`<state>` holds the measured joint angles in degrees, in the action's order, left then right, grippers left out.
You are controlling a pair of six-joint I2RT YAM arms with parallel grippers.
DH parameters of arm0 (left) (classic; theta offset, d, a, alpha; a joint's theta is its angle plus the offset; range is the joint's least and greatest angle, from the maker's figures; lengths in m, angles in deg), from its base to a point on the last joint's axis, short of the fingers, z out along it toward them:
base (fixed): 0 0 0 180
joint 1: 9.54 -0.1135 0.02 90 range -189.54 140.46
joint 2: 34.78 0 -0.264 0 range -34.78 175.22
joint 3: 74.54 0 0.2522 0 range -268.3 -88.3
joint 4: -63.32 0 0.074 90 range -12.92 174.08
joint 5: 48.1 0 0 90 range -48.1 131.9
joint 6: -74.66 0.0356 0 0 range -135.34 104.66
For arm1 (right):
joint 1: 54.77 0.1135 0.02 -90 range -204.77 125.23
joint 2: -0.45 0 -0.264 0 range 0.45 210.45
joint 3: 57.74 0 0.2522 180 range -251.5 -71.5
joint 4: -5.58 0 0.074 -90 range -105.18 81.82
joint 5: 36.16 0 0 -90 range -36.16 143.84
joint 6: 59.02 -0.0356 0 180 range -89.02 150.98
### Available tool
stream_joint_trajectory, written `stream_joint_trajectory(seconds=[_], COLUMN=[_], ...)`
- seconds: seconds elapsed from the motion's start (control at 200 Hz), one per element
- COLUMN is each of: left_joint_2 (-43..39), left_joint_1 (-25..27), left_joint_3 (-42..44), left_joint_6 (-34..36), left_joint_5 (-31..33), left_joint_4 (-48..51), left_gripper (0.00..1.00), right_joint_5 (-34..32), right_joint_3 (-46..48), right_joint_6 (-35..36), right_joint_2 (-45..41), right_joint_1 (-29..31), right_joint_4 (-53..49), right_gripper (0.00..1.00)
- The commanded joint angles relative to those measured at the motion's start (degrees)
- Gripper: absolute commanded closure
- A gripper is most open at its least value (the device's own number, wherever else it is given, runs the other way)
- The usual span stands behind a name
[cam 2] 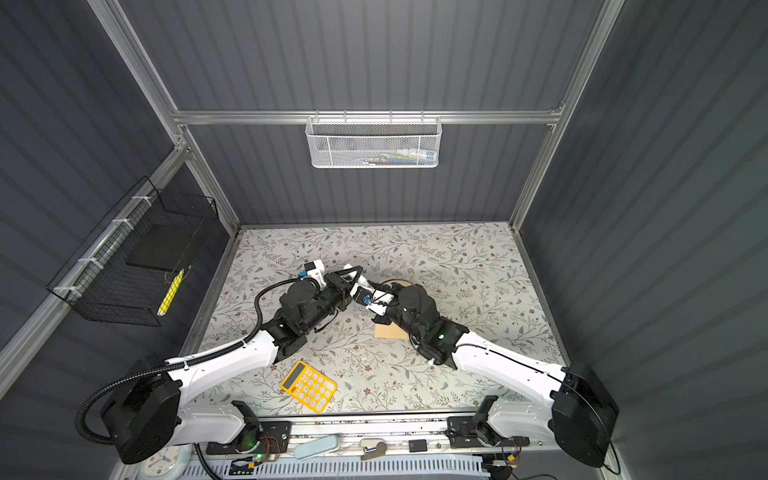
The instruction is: Place the letter into the envelope and seal it
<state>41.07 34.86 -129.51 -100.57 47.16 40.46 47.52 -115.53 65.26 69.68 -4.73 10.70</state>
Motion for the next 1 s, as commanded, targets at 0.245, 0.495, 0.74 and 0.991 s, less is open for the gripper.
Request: stream_joint_trajectory(seconds=[0.245,0.495,0.74,0.991], left_joint_2=[-0.2,-0.3,-0.4,0.6], left_joint_1=[0.6,0.6,0.6,0.7], left_joint_3=[-0.6,0.7,1.4,1.8], left_joint_6=[0.8,1.0,1.5,2.4], left_joint_5=[-1.9,-1.2,-0.4,0.4], left_joint_4=[-7.1,-10.0,-13.2,-17.1], left_gripper=[1.00,1.00,1.00,1.00], right_joint_5=[3.3,11.2,19.7,24.9], right_joint_3=[-5.5,-7.3,-8.4,-8.9], right_joint_6=[-20.7,-35.8,-53.8,-75.3], right_joint_2=[1.1,0.3,0.2,2.5], right_joint_1=[-0.5,-3.8,-8.1,-11.9], right_joint_4=[-6.5,-6.5,-4.2,0.0], right_gripper=[0.87,0.86,0.86,0.84])
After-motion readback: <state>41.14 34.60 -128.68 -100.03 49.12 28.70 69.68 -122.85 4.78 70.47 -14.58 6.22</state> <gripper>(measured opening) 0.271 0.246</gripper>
